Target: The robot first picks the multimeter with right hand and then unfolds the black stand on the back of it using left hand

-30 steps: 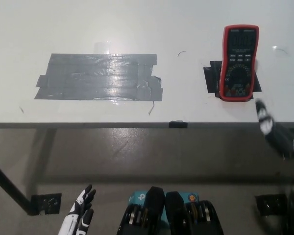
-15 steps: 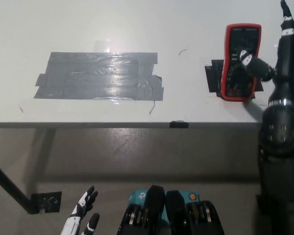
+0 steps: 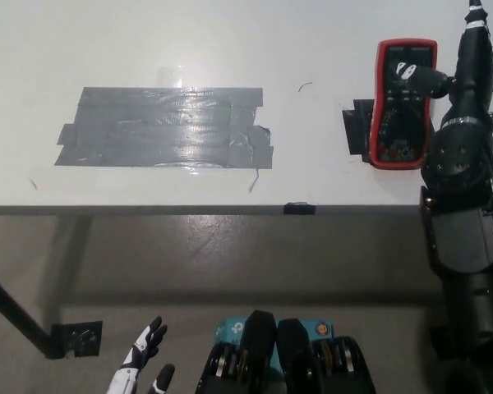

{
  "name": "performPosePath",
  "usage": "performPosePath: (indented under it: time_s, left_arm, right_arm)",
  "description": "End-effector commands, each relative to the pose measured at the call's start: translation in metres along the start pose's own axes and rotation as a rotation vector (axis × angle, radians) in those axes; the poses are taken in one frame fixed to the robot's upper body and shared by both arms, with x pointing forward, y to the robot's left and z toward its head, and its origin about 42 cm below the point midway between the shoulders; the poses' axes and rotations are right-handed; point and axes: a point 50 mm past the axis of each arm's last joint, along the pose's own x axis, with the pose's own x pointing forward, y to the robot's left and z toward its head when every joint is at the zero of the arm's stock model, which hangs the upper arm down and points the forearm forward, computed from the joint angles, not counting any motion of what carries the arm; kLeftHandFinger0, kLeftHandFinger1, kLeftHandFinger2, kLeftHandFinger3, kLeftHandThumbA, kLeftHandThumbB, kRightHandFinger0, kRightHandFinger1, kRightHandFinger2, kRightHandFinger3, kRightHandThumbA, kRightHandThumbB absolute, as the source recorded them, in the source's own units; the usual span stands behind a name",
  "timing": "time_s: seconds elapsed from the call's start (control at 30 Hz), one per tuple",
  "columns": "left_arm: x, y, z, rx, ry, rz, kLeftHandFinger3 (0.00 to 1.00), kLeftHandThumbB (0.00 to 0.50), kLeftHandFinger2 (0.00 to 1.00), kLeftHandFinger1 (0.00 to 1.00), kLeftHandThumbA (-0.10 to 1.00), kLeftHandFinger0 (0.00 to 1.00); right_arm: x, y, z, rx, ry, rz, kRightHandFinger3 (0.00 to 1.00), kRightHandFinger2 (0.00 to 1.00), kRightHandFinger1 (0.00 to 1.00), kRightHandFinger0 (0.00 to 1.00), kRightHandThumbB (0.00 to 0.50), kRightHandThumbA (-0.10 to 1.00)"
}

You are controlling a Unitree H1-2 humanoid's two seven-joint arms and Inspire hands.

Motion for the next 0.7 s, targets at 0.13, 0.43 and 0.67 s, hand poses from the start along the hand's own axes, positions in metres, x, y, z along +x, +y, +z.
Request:
performPosePath:
  time_s: [0.13, 0.43, 0.67]
  left_arm:
    - [-0.018, -0.009, -0.002, 0.011, -0.036, -0.025, 1.0, 0.075, 1.0, 1.0, 0.91, 1.0]
    - [-0.029, -0.011, -0.003, 0.039, -0.017, -0.055, 1.0, 0.054, 1.0, 1.0, 0.88, 1.0]
    - [-0.034, -0.014, -0.005, 0.051, -0.012, -0.06, 1.0, 0.032, 1.0, 1.0, 0.88, 1.0]
  right_arm:
    - [-0.002, -0.017, 0.031, 0.09, 0.014, 0.016, 1.0, 1.0, 1.0, 1.0, 0.435, 1.0]
    - [0.002, -0.009, 0.013, 0.053, 0.101, 0.031, 1.0, 1.0, 1.0, 1.0, 0.416, 1.0]
    - [0.008, 0.004, 0.007, -0.009, 0.12, 0.05, 1.0, 1.0, 1.0, 1.0, 0.422, 1.0]
